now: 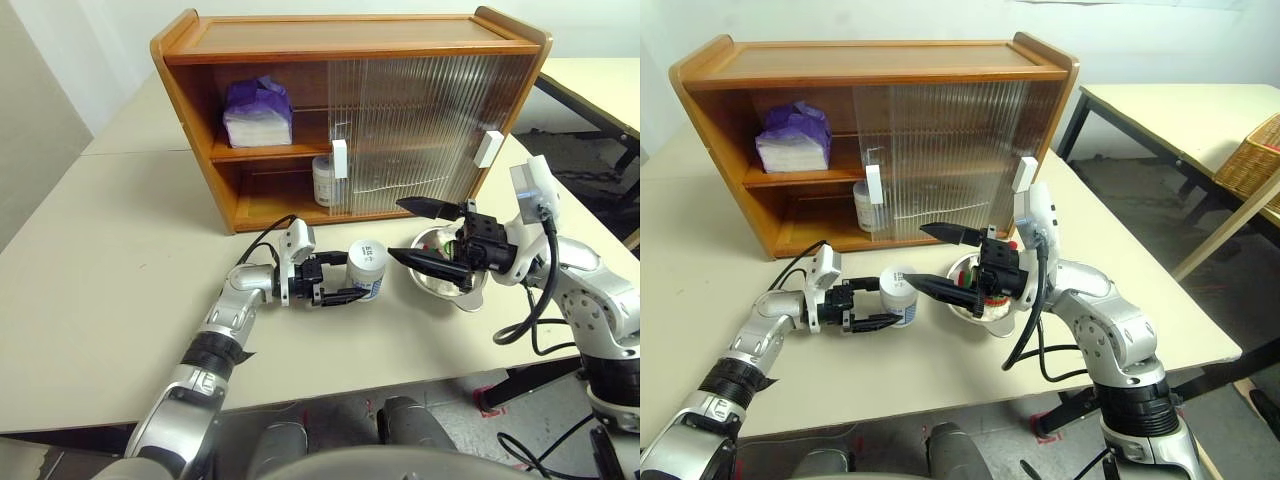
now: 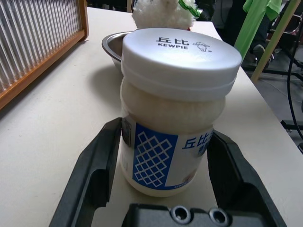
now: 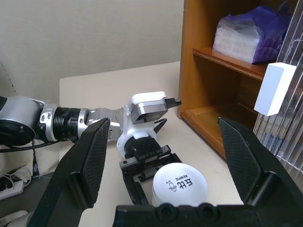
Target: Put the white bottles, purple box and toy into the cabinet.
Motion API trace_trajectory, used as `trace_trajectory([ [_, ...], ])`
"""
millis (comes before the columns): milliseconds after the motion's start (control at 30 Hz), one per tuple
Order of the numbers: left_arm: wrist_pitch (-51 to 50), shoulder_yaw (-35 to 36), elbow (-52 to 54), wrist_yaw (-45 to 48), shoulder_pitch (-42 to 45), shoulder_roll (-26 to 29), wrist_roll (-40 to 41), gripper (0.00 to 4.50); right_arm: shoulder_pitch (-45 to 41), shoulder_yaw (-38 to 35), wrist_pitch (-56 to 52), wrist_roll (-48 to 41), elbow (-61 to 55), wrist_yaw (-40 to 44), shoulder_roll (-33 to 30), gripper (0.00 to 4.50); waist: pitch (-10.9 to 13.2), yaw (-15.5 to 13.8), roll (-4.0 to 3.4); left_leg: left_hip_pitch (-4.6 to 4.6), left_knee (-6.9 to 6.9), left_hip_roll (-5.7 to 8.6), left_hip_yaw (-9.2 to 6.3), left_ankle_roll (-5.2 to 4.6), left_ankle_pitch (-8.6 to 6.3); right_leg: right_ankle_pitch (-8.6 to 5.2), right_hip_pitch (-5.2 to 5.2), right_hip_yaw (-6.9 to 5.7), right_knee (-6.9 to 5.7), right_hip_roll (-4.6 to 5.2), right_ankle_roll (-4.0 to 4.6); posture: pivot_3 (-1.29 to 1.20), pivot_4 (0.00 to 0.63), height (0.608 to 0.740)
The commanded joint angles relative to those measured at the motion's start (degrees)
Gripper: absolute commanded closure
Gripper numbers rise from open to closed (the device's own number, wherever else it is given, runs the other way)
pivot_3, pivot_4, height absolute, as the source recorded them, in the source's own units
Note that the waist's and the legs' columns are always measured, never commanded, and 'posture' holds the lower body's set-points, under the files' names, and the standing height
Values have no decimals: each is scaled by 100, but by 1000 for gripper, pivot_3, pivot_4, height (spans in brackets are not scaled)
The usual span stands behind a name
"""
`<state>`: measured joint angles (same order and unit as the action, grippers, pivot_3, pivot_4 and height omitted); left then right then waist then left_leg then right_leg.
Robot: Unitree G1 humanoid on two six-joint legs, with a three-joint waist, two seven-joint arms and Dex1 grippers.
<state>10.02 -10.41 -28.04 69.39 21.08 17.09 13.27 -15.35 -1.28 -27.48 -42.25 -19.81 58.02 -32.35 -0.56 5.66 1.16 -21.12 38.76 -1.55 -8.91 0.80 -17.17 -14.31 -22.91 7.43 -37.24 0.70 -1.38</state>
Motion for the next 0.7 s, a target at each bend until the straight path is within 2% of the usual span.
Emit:
trace_trajectory([
  [33, 56, -30, -112, 11, 83, -37, -50, 1434, 20, -66, -49, -45, -84, -30, -43, 0, 0, 0, 0, 0, 0, 0, 0, 0, 0, 0, 0, 0, 0, 0, 0, -229, 0, 740],
  [233, -96, 288, 125, -309, -21, -6, 153, 1434, -9, -37, -37, -33, -48, -22, -31, 0, 0, 9, 0, -1, 1, 0, 0, 0, 0, -1, 0, 0, 0, 0, -2, -220, 0, 740],
  [367, -446, 582, 1057, -562, -579, 199, 439, 1434, -48, -20, -27, -21, 13, 4, -19, 0, 0, 53, -1, -6, -6, 0, 1, 0, 0, -1, -4, -2, 0, 0, -2, -206, 0, 740],
  [533, -1005, 919, 1987, -1151, -1160, 400, 633, 1434, -111, 48, 0, 2, 97, 37, 48, 0, -1, 53, -4, -22, -13, 0, 2, -3, -3, -3, -19, -2, 1, 0, 2, -184, 0, 740],
  [700, -1265, 1282, 2103, -2063, -1175, 390, 507, 1434, -186, 119, 15, 36, 190, 127, 113, 0, -1, -29, -4, -21, -12, 0, 1, -2, -3, 3, -21, -2, 0, 0, 12, -169, 0, 740],
])
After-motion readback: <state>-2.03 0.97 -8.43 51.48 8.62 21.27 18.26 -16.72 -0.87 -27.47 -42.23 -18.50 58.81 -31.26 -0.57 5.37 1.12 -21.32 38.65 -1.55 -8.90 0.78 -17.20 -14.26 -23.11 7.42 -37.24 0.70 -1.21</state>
